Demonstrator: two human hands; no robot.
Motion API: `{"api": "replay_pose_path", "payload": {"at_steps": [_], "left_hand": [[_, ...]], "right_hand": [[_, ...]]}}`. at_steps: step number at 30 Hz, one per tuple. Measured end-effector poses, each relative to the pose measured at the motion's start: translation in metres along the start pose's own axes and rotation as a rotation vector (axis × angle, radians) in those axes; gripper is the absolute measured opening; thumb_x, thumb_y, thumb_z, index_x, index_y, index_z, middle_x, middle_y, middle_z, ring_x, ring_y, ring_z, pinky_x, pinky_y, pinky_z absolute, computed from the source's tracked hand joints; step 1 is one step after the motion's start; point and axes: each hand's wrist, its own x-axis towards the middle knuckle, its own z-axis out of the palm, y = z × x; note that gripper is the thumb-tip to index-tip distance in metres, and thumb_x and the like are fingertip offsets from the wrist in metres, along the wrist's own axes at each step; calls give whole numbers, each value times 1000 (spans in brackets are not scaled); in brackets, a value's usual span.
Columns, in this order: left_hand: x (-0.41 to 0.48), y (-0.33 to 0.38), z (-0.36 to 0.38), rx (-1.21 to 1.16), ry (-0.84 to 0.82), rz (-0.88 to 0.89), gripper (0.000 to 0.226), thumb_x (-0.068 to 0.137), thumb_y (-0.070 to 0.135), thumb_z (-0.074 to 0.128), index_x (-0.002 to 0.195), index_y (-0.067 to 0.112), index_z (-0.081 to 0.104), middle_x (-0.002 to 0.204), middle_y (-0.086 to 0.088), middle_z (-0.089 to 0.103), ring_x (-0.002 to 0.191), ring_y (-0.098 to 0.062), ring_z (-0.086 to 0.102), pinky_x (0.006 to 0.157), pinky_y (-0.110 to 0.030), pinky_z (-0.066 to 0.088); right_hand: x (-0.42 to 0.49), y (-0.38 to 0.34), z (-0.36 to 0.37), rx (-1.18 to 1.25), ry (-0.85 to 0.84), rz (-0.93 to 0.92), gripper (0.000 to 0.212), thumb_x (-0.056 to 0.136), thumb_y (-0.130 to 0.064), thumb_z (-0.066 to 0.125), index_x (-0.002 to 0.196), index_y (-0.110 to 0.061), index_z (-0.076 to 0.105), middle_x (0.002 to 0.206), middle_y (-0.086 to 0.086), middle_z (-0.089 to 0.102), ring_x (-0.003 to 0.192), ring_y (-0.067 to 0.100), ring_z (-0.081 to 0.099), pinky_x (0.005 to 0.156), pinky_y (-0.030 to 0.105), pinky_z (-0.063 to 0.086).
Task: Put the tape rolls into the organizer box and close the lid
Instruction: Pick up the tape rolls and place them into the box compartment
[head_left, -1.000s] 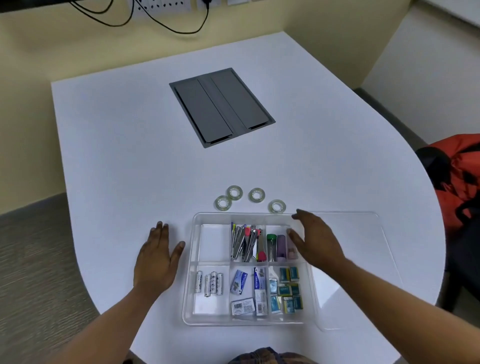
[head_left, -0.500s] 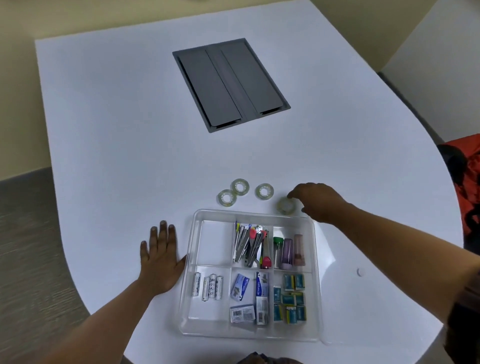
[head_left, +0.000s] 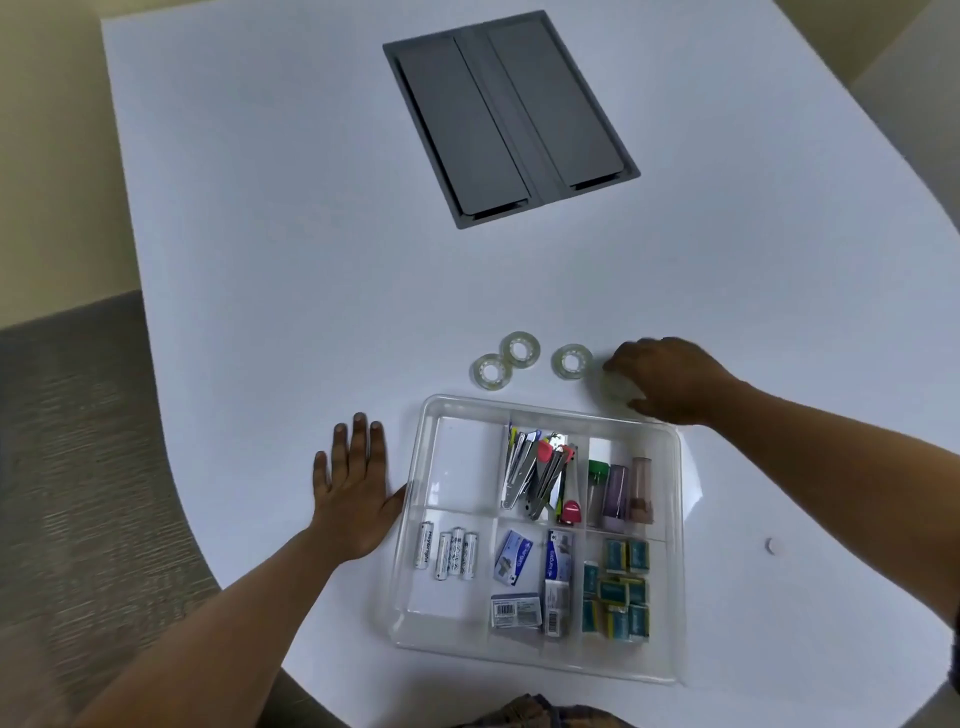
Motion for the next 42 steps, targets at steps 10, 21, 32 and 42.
{"api": "replay_pose_path", "payload": {"at_steps": [10,21,32,42], "left_hand": [[1,-2,2,-51,10,5,85,90,63,21,136,19,-36,147,3,-43,135,-18,-40,113,-49,-15],[3,-5,2,-75,-19,11,86,90,65,21,135,22,-39,147,3,-45,135,-19,-41,111,-47,-20],[2,-4,3,-79,-14,6,87,89,65,22,135,22,-39,147,3,-45,135,-19,-41,112,-47,-19],[1,-4,1,-41,-39,9,93,88,66,25,134,19,-41,144,1,-48,134,-21,-42,113,-49,-17]], "right_hand": [[-35,-101,-38,603,341,-5,44,80,-34,72,121,-25,59,116,2,70,96,23,66,81,34,51],[-14,-190,-19,115,75,-297,19,79,-9,66,93,-19,70,102,1,58,98,24,50,78,35,32],[-7,-202,-20,79,-73,-266,10,82,-9,62,90,-9,67,96,8,59,94,27,52,78,36,35],[-5,-138,-39,610,272,79,15,86,-25,61,95,-23,73,91,0,70,83,20,64,74,35,53]]}}
